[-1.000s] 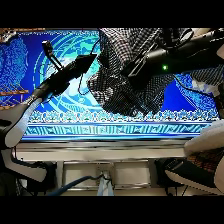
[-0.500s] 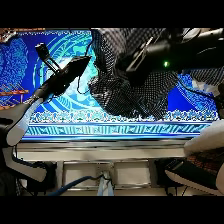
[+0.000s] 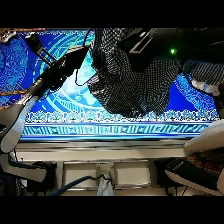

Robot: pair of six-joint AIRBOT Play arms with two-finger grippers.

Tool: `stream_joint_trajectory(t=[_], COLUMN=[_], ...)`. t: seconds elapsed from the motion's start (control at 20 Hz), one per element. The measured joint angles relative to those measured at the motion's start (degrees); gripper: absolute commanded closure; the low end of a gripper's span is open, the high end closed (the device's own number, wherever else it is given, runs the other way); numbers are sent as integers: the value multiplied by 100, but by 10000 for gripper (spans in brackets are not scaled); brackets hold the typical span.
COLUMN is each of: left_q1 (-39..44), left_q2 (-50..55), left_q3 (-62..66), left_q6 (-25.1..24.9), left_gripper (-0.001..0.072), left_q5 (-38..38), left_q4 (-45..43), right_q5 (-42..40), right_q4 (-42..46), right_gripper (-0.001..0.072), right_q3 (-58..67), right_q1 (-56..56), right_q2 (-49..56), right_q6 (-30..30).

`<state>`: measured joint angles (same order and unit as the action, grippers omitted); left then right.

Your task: Fold the clothes and pants, and hang the long-sleeved shirts on hangers.

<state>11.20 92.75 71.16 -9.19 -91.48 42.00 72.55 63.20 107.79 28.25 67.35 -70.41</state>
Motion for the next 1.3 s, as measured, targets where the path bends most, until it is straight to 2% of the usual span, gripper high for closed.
stream_joint_trajectory(t=[0.3, 0.7, 0.8, 0.9, 1.05, 1.15, 1.2, 1.25, 1.3], left_q1=[175, 98, 68, 52, 44, 44, 42, 42, 42], left_q2=[-28, 24, 76, 151, 256, 304, 321, 334, 343], left_q3=[354, 415, 415, 417, 417, 417, 417, 417, 417], left_q6=[-13, 122, 138, 153, 177, 216, 238, 262, 295], left_gripper=[694, 694, 695, 694, 694, 695, 694, 694, 694], left_q5=[525, 181, 37, -177, -463, -623, -693, -752, -807], left_q4=[-219, -621, -647, -658, -682, -684, -686, -695, -734], right_q5=[413, 570, 577, 616, 654, 584, 476, 341, 170], right_q4=[-476, -501, -498, -533, -651, -555, -339, -42, 321], right_gripper=[687, 683, 573, 398, 403, 433, 451, 517, 518], right_q3=[0, 0, 0, 2, 133, 417, 612, 769, 890], right_q1=[0, 0, 0, 2, 2, 0, -2, -4, -4], right_q2=[-2, -7, -20, -50, -146, -238, -299, -369, -472], right_q6=[0, 0, 0, -11, -107, -31, 179, 503, 986])
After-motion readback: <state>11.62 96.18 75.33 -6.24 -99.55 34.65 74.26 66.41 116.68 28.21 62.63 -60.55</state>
